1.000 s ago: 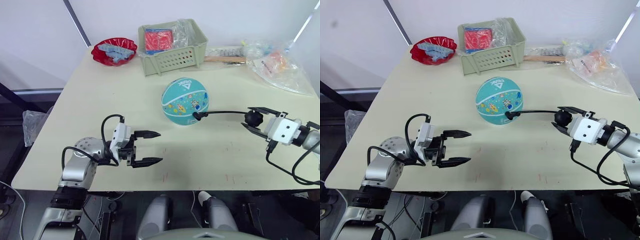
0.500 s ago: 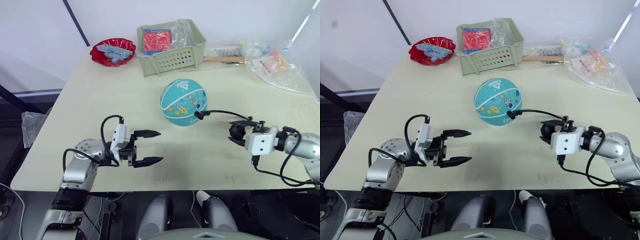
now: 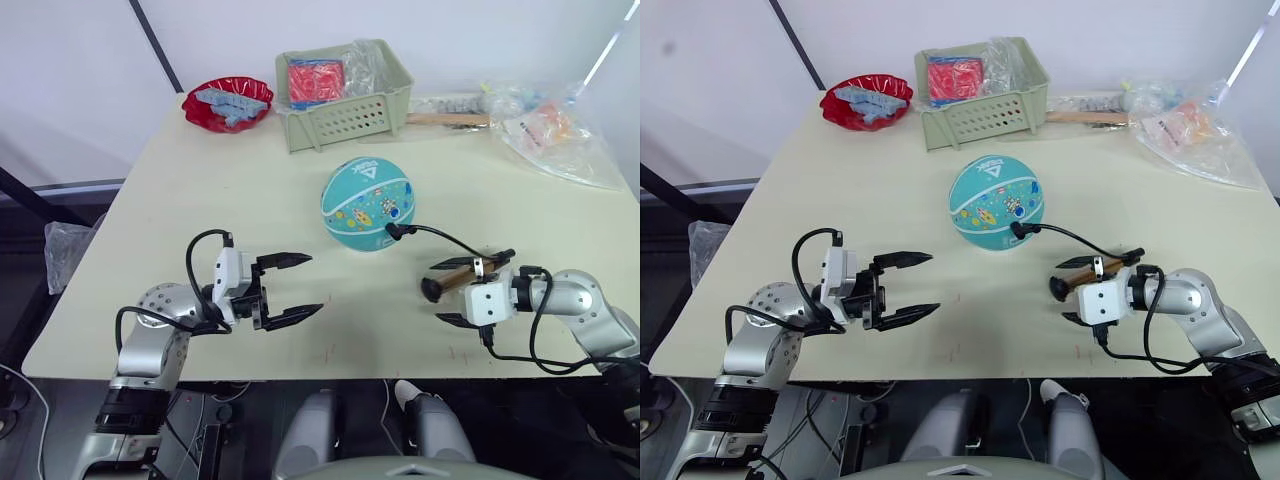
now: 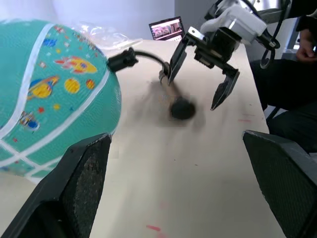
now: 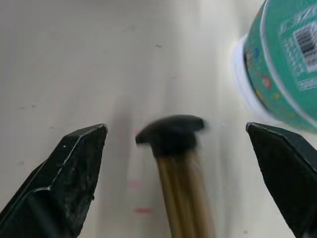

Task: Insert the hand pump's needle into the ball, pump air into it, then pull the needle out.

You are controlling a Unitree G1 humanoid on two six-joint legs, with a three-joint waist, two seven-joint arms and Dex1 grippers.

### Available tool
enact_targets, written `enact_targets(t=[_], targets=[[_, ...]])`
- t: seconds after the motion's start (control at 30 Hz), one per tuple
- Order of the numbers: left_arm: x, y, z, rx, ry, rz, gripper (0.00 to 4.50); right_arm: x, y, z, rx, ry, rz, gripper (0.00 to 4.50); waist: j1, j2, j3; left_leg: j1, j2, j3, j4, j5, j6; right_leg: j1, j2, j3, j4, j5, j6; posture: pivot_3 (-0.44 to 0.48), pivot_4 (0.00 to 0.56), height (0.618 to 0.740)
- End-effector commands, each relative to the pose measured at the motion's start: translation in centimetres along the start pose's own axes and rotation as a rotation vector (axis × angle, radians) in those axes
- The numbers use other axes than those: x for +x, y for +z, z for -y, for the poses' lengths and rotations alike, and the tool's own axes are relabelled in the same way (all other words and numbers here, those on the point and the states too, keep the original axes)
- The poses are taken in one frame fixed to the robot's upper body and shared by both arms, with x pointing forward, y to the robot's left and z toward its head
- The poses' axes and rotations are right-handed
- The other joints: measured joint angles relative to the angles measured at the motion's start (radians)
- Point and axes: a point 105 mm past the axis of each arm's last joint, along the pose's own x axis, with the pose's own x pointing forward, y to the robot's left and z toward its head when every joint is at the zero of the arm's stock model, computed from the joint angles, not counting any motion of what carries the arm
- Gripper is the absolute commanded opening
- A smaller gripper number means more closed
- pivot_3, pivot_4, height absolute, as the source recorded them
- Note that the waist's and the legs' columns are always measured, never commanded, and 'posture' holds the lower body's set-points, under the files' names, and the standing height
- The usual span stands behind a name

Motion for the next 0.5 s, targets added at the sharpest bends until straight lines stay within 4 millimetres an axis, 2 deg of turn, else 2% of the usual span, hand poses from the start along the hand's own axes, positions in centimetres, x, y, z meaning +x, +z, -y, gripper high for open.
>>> enact_targets(t=[0.03, 0.17, 0.33, 0.5], targets=[[-0.2, 1.3, -0.1, 0.042, 0.011, 0.029, 4.5, -0.8, 0.4, 0.7, 0.0, -0.041, 0.023, 4.45, 0.0, 0.0, 0.0, 0.0, 0.0, 0.0, 0.0, 0.0, 0.0, 0.0, 0.0, 0.0, 0.0, 0.0, 0.0, 0.0, 0.15, 0.738], [0.3, 1.7, -0.5, 0.063, 0.008, 0.033, 4.5, -3.2, 2.3, 1.3, 0.064, -0.182, 0.138, 4.45, 0.007, 0.0, 0.0, -0.001, 0.0, 0.001, 0.0, 0.0, 0.0, -0.004, 0.0, 0.001, 0.003, 0.0, 0.0, 0.0, 0.15, 0.738], [1.1, 2.6, -1.7, 0.072, 0.044, 0.073, 4.5, -4.9, 3.9, 1.7, 0.198, -0.344, 0.237, 4.45, 0.001, -0.002, 0.001, -0.001, 0.0, 0.008, 0.0, 0.0, 0.0, -0.006, 0.0, 0.009, 0.003, 0.001, 0.001, 0.0, 0.15, 0.738], [3.3, 4.2, -4.6, 0.075, 0.12, 0.122, 4.5, -6.7, 5.1, 2.2, 0.395, -0.578, 0.354, 4.45, 0.002, -0.005, 0.0, 0.001, 0.001, 0.012, 0.001, -0.002, 0.005, -0.007, 0.002, 0.013, 0.005, 0.003, 0.001, 0.0, 0.15, 0.738]])
